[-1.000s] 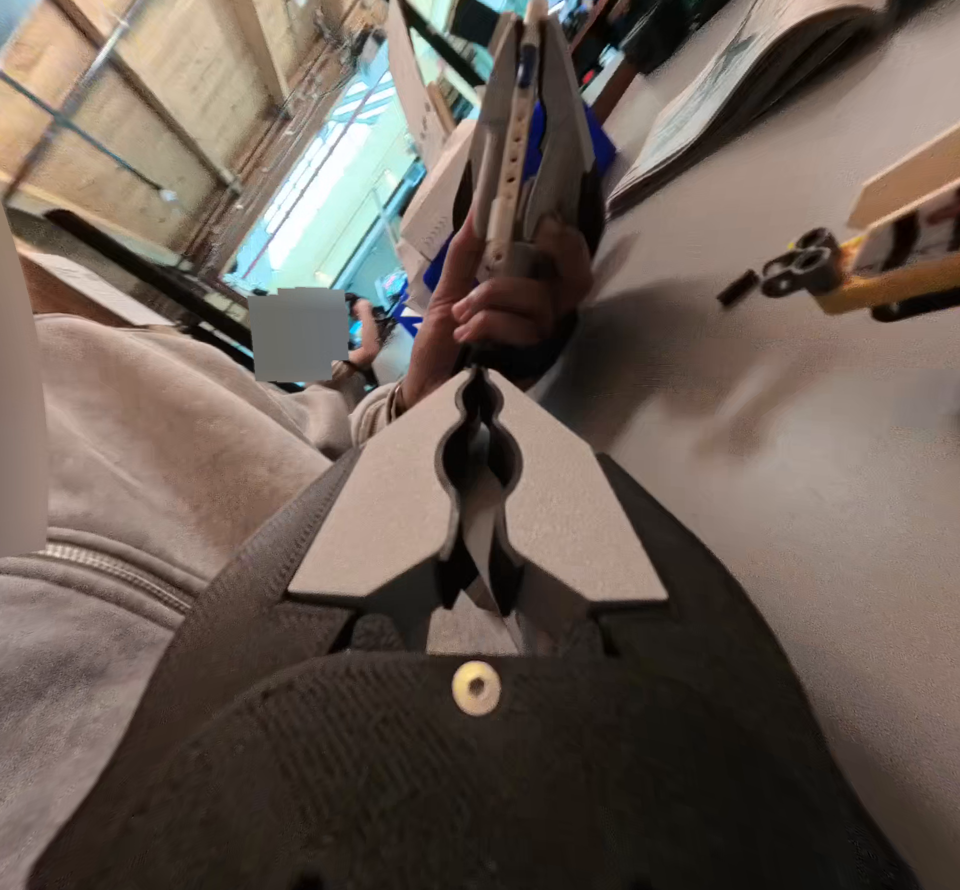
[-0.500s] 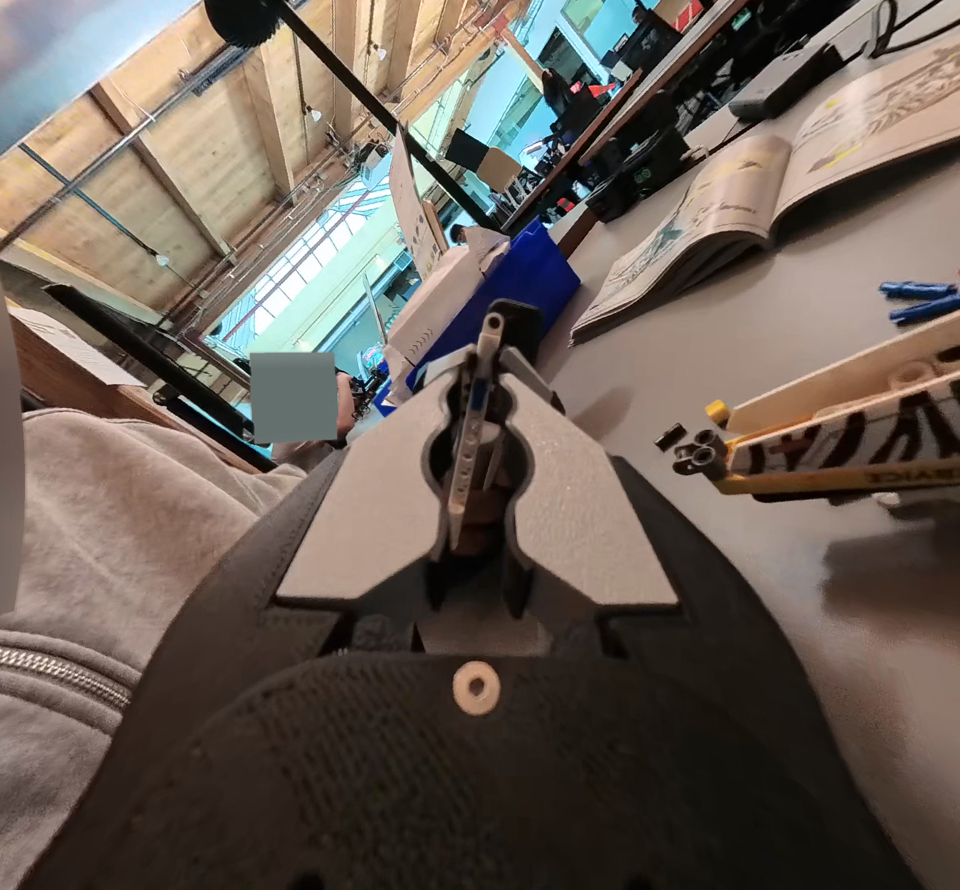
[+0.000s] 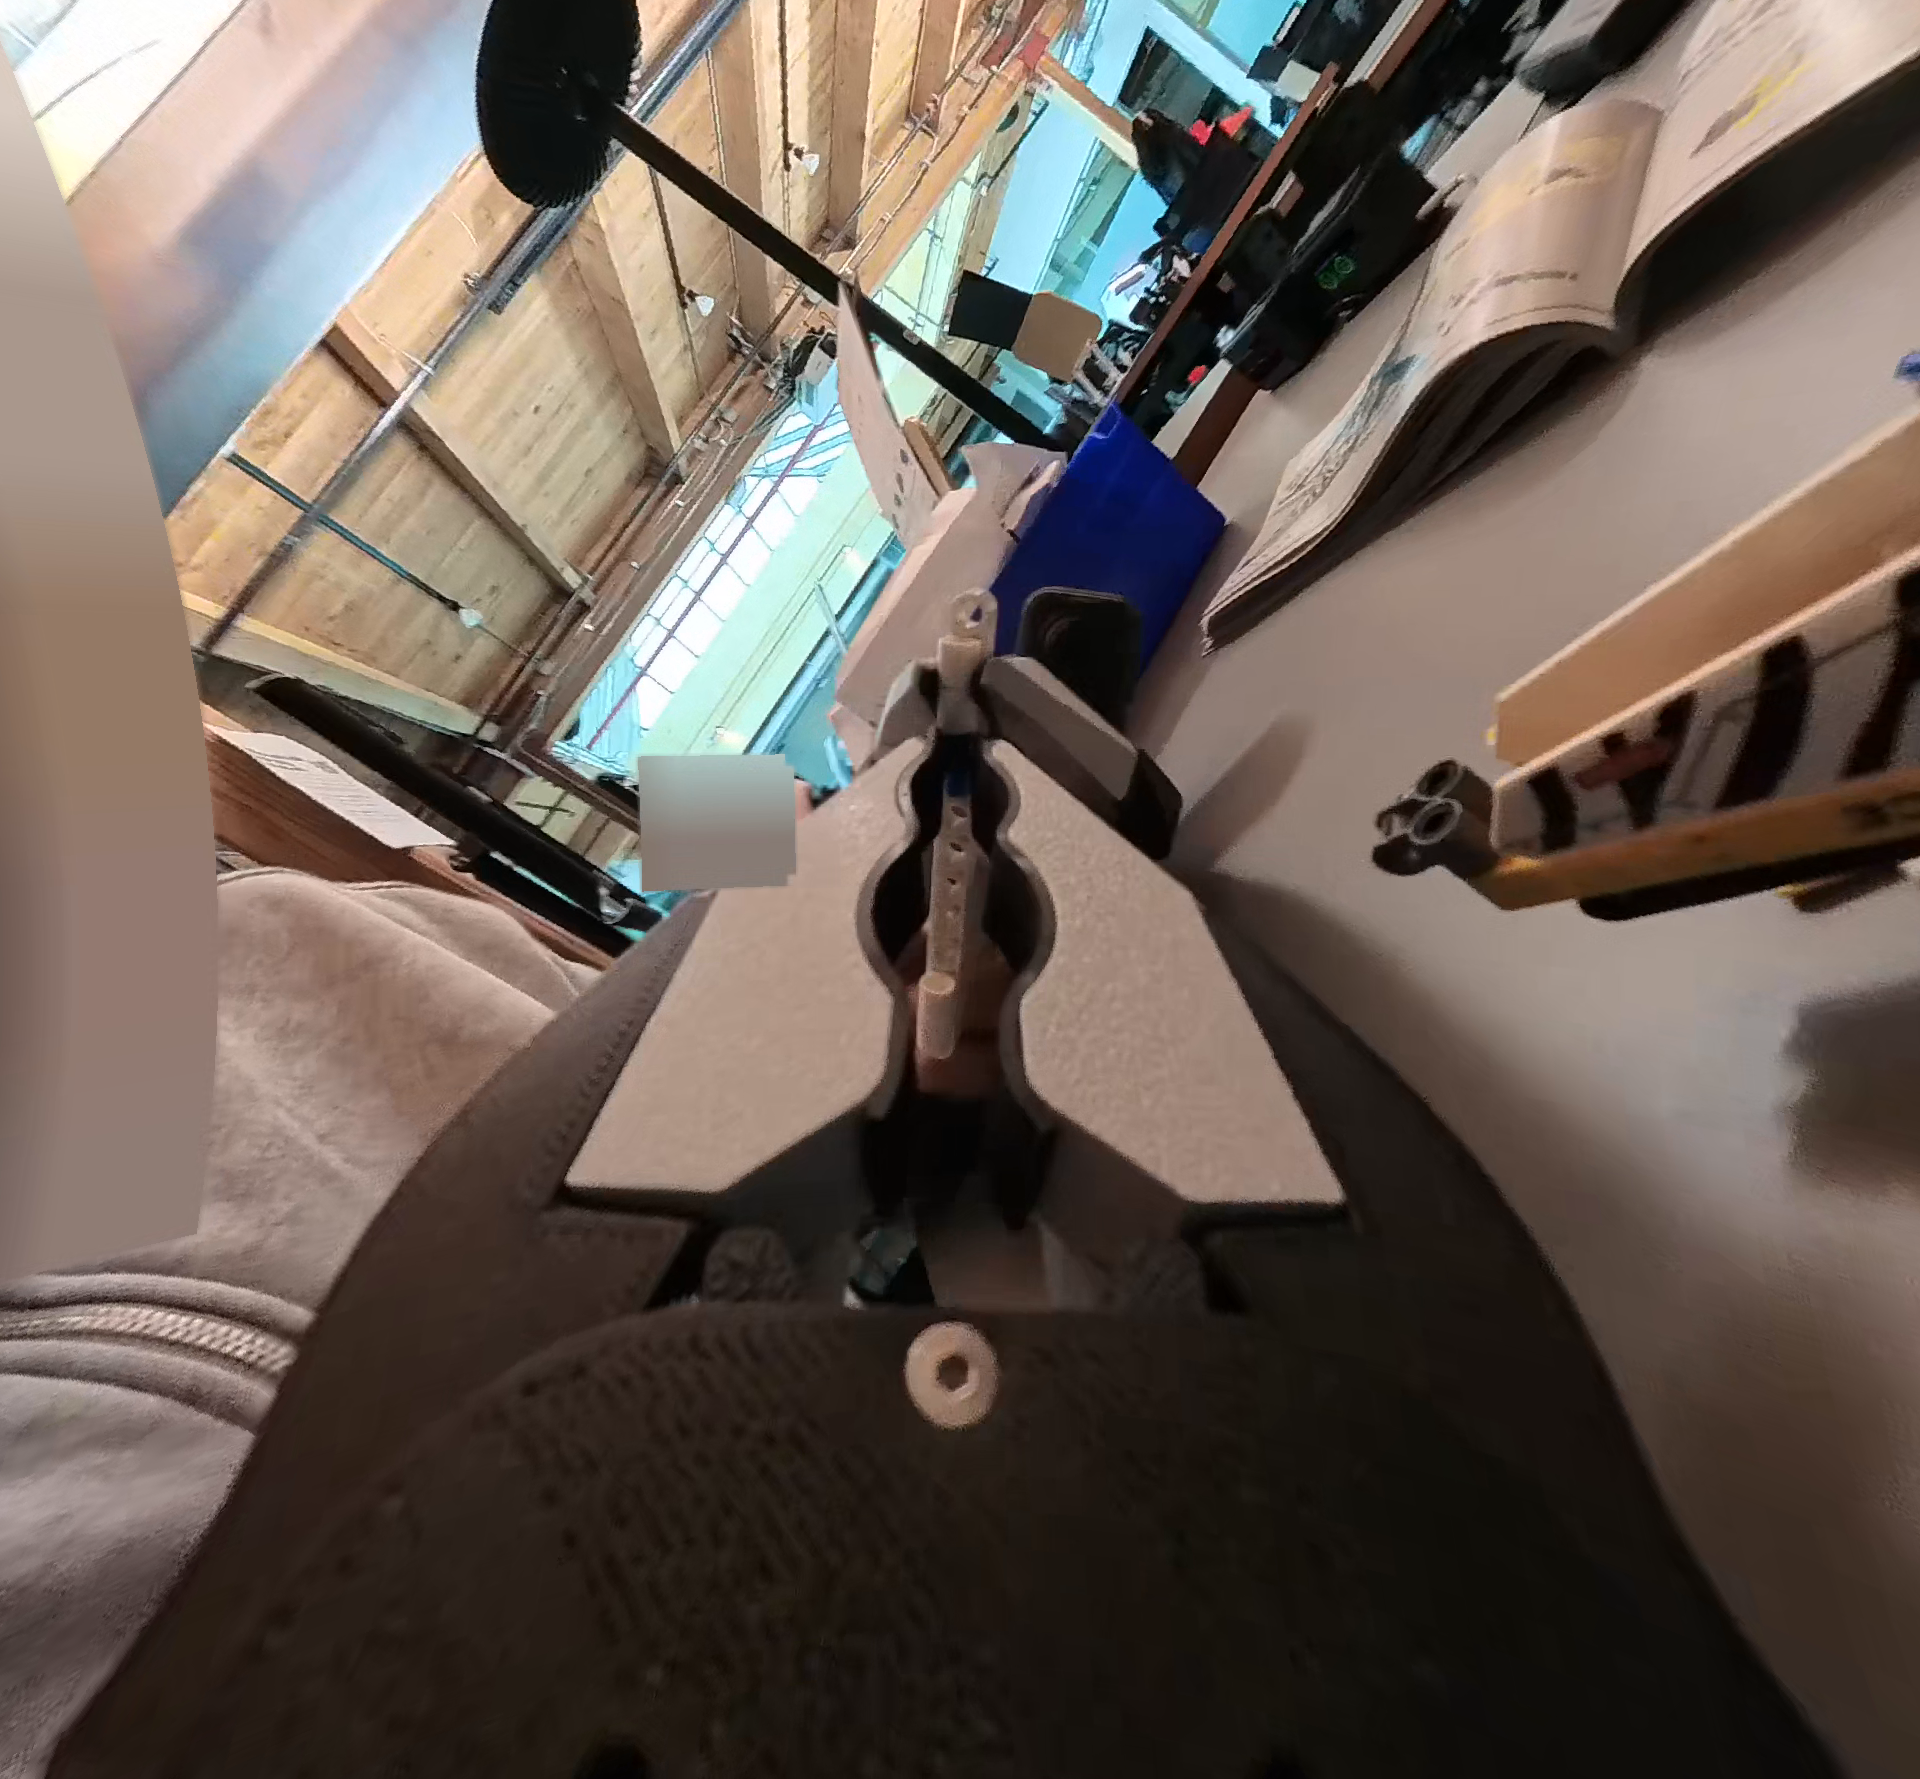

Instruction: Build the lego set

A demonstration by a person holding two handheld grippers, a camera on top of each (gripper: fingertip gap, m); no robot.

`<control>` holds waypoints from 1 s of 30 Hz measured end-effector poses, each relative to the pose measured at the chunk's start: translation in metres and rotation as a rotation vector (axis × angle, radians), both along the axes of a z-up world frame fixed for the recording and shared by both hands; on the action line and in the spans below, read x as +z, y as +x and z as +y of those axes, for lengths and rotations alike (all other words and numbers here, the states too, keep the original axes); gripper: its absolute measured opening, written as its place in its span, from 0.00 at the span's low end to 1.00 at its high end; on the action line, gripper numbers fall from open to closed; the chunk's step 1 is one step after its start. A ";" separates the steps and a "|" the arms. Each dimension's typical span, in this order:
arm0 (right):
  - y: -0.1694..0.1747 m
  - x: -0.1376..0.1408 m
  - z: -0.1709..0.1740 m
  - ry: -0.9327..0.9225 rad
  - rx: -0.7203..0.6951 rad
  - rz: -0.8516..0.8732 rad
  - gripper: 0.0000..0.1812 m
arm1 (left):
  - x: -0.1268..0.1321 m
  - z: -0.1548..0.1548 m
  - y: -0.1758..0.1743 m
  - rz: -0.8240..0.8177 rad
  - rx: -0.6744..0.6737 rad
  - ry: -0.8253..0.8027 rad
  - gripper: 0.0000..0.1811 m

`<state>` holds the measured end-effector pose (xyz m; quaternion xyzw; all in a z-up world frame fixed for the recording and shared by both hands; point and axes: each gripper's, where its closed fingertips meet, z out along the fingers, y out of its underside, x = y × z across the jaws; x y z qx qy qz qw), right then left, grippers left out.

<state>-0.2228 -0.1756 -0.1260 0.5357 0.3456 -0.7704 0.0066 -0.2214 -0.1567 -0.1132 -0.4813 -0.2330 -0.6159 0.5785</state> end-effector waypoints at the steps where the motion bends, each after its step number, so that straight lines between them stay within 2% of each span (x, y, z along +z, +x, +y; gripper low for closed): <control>1: 0.000 0.000 0.000 0.027 -0.012 0.005 0.02 | 0.000 0.000 0.000 0.018 -0.002 -0.003 0.00; 7: 0.001 -0.004 -0.001 0.128 -0.037 -0.004 0.02 | -0.003 0.000 -0.002 0.026 0.010 -0.022 0.00; 16: 0.001 -0.005 -0.002 0.149 -0.036 -0.012 0.01 | -0.002 0.000 -0.005 0.045 0.025 -0.025 0.01; 17: 0.006 -0.014 -0.015 0.185 0.039 -0.041 0.01 | 0.010 -0.006 -0.029 -0.038 0.127 0.044 0.01; 18: 0.013 -0.018 -0.030 0.223 0.087 -0.050 0.01 | 0.011 -0.016 -0.070 -0.107 0.252 0.055 0.01; 19: 0.017 -0.019 -0.035 0.267 0.080 -0.048 0.01 | 0.012 -0.028 -0.089 -0.075 0.301 0.061 0.02; 20: 0.019 -0.019 -0.030 0.300 0.049 -0.049 0.01 | 0.007 -0.035 -0.091 0.020 0.361 0.013 0.02; 22: 0.019 -0.016 -0.008 0.269 -0.009 -0.044 0.01 | 0.006 -0.037 -0.074 0.089 0.328 0.002 0.02; 24: 0.021 -0.014 -0.002 0.224 -0.013 -0.041 0.01 | 0.015 -0.035 -0.071 0.042 0.284 0.060 0.02; 27: 0.023 -0.016 -0.007 0.357 -0.014 -0.022 0.01 | 0.016 -0.031 -0.065 0.071 0.240 0.055 0.02; 30: 0.024 -0.020 0.005 0.496 -0.047 -0.027 0.02 | 0.014 -0.031 -0.061 0.077 0.223 0.047 0.02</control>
